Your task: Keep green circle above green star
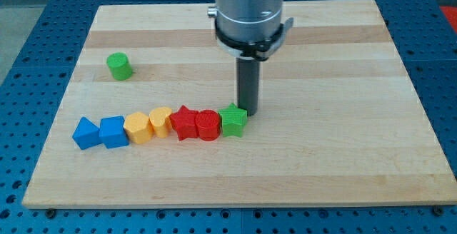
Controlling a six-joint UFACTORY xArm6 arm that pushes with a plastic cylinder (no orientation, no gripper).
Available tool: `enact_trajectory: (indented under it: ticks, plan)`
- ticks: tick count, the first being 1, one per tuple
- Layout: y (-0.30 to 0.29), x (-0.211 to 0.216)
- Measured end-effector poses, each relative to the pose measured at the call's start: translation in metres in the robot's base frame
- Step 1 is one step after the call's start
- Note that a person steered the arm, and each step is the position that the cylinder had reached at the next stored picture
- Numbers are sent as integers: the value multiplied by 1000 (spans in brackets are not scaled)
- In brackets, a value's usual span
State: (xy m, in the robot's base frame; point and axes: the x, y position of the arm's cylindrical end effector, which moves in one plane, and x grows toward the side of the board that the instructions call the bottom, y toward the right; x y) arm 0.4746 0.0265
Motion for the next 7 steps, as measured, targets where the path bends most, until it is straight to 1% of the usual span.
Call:
enact_trajectory:
  ticks: [1,2,3,4,5,6,7]
  plan:
    - [71,11]
    - [111,18]
    - [93,-35]
    - [31,-103]
    - [-77,-142]
    - [-185,-153]
    - [-288,-152]
